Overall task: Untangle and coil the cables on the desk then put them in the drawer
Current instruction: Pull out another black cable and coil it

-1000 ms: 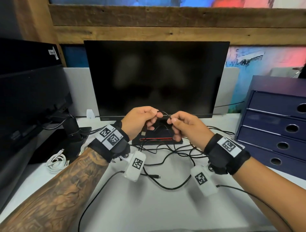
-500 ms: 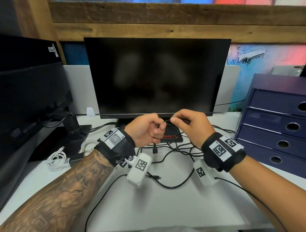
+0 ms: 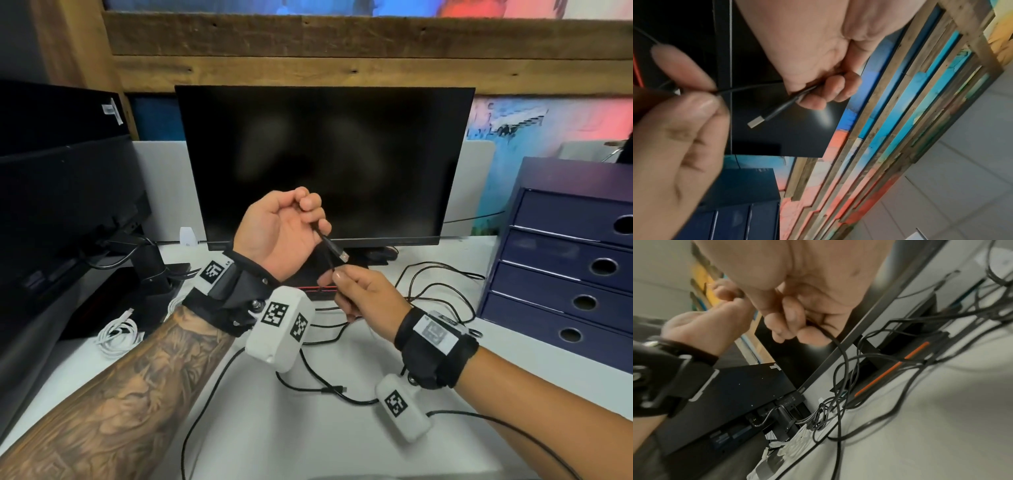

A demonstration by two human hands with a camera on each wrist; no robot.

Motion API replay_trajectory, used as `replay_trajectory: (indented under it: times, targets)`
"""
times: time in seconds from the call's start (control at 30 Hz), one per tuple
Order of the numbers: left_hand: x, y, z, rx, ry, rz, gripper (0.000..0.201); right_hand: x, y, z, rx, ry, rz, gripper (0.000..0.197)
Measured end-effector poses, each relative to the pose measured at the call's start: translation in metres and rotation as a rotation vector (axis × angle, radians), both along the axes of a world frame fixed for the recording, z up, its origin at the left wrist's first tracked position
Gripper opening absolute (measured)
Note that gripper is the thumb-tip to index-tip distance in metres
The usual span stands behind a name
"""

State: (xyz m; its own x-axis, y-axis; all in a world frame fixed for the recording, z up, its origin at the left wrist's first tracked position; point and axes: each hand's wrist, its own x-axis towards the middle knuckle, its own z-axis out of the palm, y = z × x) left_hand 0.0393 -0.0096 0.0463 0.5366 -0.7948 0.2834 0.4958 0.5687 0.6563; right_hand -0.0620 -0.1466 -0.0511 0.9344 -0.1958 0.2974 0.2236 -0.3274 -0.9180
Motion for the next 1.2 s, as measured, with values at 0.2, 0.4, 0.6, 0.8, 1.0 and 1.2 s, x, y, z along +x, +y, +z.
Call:
replay_trajectory:
  times: [0.2, 0.4, 0.6, 0.8, 1.0, 1.2]
  targets:
    - [0.014, -0.005, -0.016, 0.100, -0.127, 0.161, 0.024, -0.006, 0.001, 0.006, -0.278, 0.014, -0.053, 0.026]
    - [0.021, -0.008, -0.027, 0.187, -0.262, 0.317, 0.025, -0.012, -0.005, 0.018, -0.437, -0.024, -0.120, 0.020]
    - [0.021, -0.009, -0.036, 0.392, -0.622, 0.433, 0.026, -0.017, -0.007, 0.038, -0.535, -0.177, -0.161, 0.022]
    - [0.011, -0.010, -0.039, 0.538, -0.926, 0.271, 0.029, -0.023, -0.019, 0.065, -0.769, -0.368, -0.242, 0.012]
    - [0.000, -0.013, -0.038, 0.587, -0.953, 0.160, 0.046, -0.025, -0.034, 0.078, -0.936, -0.456, -0.362, 0.018]
    - [-0.014, -0.017, -0.036, 0.548, -0.908, 0.103, 0.040, -0.029, -0.040, 0.083, -0.979, -0.494, -0.434, 0.012]
